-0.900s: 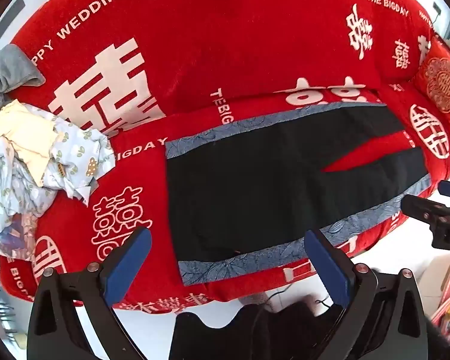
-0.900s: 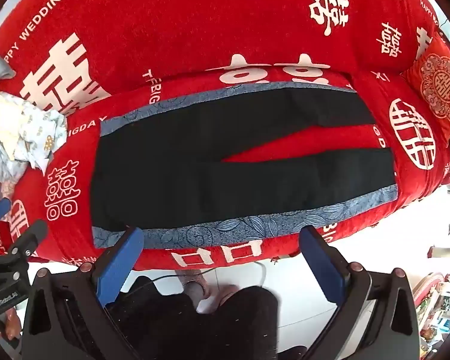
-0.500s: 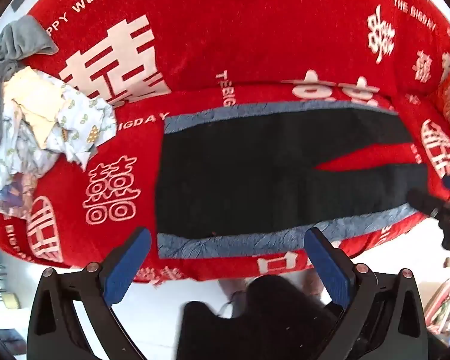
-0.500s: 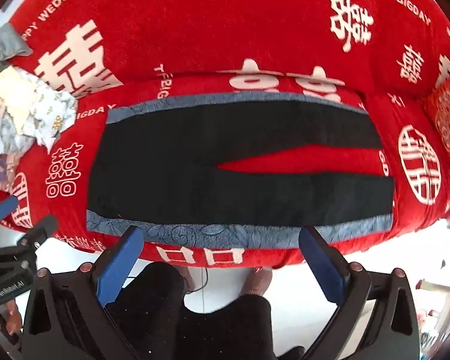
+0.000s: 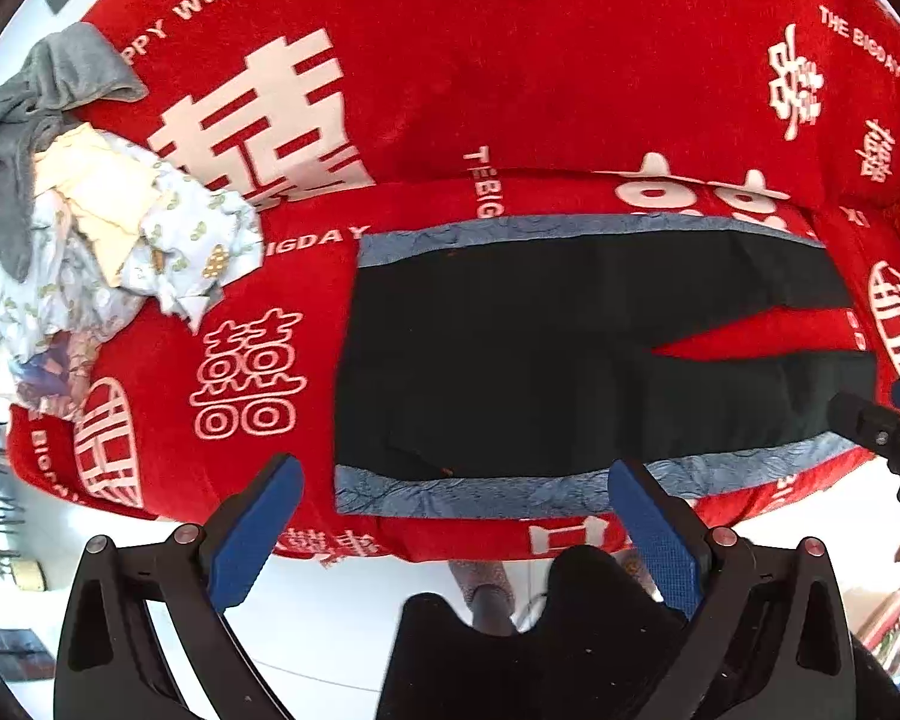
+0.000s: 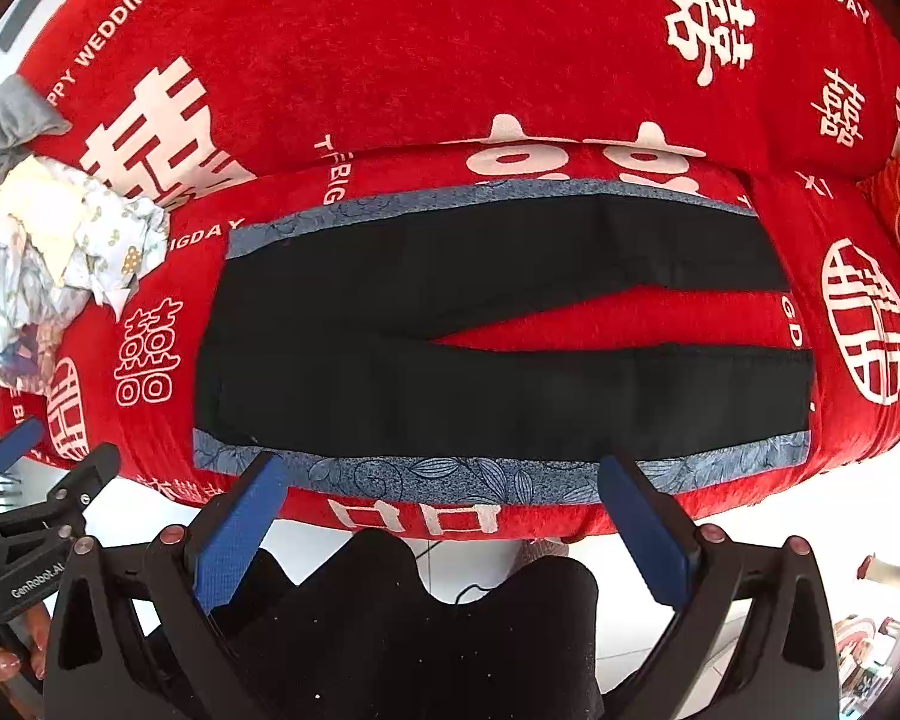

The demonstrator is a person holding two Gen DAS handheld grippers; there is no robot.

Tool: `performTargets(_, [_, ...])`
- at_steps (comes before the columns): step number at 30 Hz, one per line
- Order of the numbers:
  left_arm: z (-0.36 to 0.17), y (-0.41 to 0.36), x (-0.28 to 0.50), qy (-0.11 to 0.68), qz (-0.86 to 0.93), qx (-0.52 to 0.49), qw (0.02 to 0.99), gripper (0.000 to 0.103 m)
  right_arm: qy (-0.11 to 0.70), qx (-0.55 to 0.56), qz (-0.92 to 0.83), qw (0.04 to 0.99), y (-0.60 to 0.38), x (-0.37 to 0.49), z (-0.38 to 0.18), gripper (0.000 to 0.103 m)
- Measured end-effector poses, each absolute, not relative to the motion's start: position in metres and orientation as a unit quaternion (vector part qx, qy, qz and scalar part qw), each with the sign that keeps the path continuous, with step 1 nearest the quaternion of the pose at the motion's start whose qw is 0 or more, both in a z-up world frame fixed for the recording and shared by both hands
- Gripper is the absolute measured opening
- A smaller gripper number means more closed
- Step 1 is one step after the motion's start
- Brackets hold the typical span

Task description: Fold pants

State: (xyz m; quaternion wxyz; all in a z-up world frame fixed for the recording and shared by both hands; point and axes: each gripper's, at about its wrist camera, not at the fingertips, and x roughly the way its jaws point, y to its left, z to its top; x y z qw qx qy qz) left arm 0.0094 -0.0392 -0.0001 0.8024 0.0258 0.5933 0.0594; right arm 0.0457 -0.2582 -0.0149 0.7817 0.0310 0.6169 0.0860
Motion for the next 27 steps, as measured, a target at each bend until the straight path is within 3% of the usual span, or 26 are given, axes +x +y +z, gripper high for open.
performTargets(27, [0.0054, -0.0378, 0.0159, 0.585, 0.045, 0.031, 0.809, 0.103, 0.621, 0.027, 0.088, 0.779, -0.2521, 0.0433, -0.0142, 0.103])
